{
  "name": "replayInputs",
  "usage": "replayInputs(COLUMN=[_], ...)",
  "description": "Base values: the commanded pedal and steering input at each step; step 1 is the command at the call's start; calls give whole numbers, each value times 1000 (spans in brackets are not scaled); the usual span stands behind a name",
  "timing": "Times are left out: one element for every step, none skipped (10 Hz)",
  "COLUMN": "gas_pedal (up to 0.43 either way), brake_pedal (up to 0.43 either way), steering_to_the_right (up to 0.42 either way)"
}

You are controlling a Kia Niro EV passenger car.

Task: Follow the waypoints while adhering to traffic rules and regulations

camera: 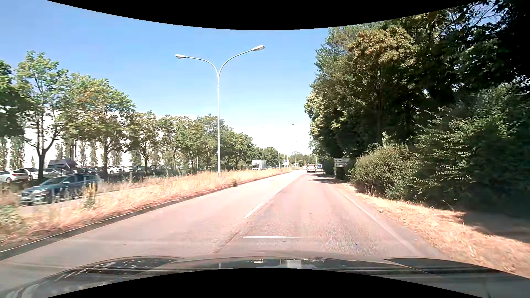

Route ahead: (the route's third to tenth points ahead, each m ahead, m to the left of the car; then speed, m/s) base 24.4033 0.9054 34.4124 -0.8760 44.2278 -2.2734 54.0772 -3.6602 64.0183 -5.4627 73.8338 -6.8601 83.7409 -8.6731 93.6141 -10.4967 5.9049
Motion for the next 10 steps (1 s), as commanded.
replayInputs(gas_pedal=[280, 280, 280, 280, 280, 280, 280, 280, 280, 280], brake_pedal=[0, 0, 0, 0, 0, 0, 0, 0, 0, 0], steering_to_the_right=[108, 95, 88, 84, 78, 67, 62, 58, 51, 46])
